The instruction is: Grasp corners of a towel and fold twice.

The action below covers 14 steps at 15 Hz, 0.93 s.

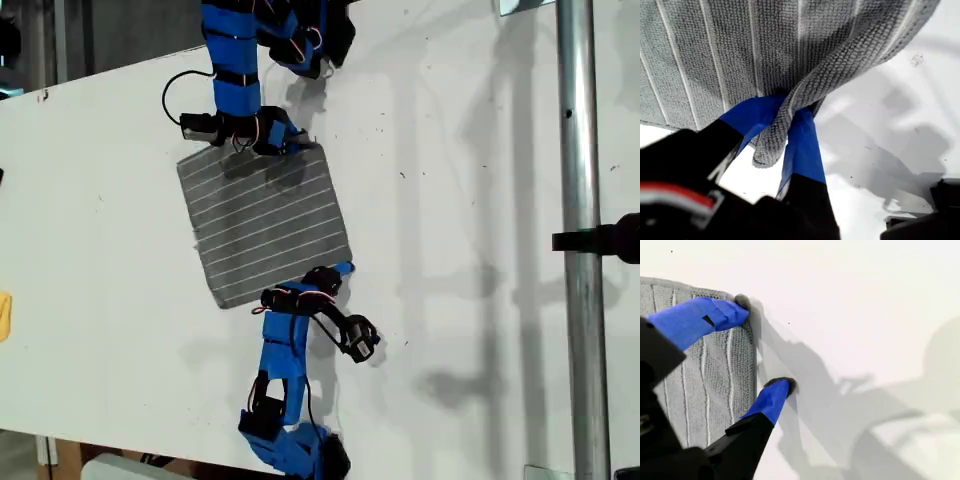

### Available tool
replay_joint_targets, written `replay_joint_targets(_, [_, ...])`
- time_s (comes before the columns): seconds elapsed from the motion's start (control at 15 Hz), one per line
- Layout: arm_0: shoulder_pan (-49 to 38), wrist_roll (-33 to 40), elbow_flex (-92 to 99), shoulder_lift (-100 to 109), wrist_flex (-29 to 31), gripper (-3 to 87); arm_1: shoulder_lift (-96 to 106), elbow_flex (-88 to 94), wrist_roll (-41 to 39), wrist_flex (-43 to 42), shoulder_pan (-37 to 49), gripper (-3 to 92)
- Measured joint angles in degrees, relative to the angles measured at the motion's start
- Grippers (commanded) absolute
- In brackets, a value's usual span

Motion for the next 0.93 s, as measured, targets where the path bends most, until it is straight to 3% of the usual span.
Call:
replay_joint_targets(0.27, [0.09,-0.97,-2.29,0.35,-0.7,25.0,-1.58,-0.7,0.09,-1.32,-0.62,-0.3])
replay_joint_targets(0.6, [0.09,-0.88,-2.46,10.81,4.75,24.6,-7.21,-6.33,-0.35,-1.23,-1.14,-0.3])
replay_joint_targets(0.93, [-0.09,0.09,-2.46,10.99,1.93,24.6,-8.09,-6.86,-0.26,-1.23,-1.76,-0.3])
